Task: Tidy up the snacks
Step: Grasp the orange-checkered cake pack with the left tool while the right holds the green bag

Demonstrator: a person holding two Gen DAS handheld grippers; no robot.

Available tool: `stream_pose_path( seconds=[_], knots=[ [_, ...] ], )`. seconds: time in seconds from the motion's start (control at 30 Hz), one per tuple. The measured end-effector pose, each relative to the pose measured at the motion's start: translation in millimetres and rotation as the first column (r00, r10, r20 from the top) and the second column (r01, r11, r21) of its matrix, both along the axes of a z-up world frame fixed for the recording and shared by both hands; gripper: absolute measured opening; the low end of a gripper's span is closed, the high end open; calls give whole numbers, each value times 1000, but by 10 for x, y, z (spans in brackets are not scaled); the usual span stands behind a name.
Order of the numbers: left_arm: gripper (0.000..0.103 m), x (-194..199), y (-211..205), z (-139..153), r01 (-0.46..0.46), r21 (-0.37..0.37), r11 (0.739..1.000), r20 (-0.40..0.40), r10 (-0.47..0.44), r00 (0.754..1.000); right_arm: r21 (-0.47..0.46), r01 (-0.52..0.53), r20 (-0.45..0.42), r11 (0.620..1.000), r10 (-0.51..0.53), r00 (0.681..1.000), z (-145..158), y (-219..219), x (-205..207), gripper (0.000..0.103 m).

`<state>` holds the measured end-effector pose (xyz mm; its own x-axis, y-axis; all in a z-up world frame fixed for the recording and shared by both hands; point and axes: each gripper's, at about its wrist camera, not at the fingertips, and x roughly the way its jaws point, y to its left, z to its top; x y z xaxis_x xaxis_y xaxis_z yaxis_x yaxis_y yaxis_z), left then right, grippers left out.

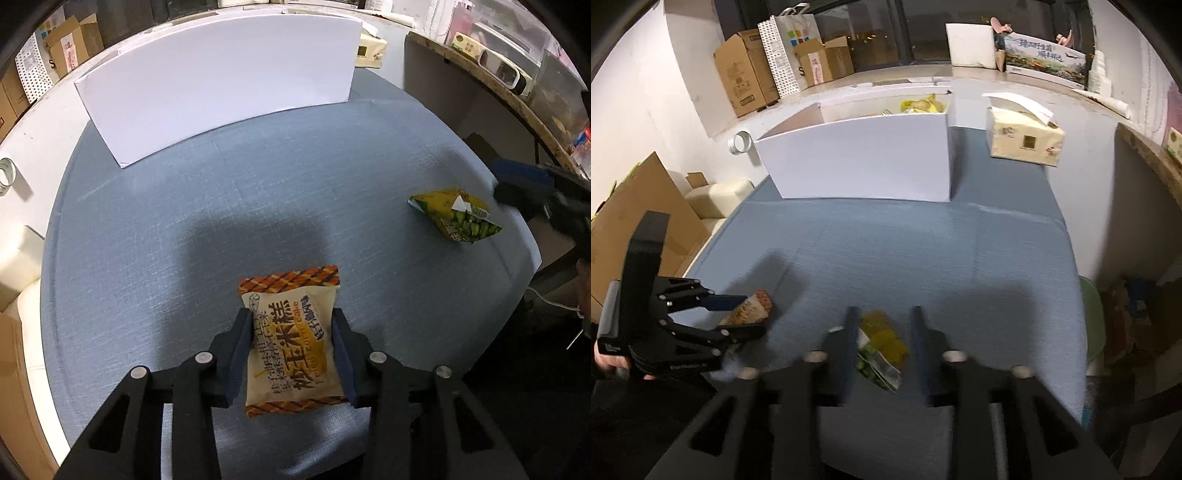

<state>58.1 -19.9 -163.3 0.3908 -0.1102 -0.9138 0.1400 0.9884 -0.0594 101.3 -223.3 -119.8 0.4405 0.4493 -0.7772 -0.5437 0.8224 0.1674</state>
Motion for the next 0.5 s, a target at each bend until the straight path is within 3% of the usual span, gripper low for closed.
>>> stream_pose_path(
  seconds=[0.03,0.07,0.27,0.33,0.5],
  knots=[
    [45,-5,-5,10,5,-3,1000,3,-5,1000,-2,-11,-5,1000,11,1000,-10,2,-14,68],
    [45,0,-15,17,8,-7,1000,11,-8,1000,-1,-31,-6,1000,31,999,-31,17,-49,71],
    [45,-65,2,205,21,-21,1000,71,-20,997,-97,-113,-24,989,112,993,-285,223,-26,71],
    [45,-73,36,275,15,-26,1000,87,-13,996,-106,-126,-34,986,123,992,-367,251,31,54],
    [45,-33,174,472,-10,-54,998,125,17,992,-73,-146,2,987,146,989,-229,260,5,49]
  ],
)
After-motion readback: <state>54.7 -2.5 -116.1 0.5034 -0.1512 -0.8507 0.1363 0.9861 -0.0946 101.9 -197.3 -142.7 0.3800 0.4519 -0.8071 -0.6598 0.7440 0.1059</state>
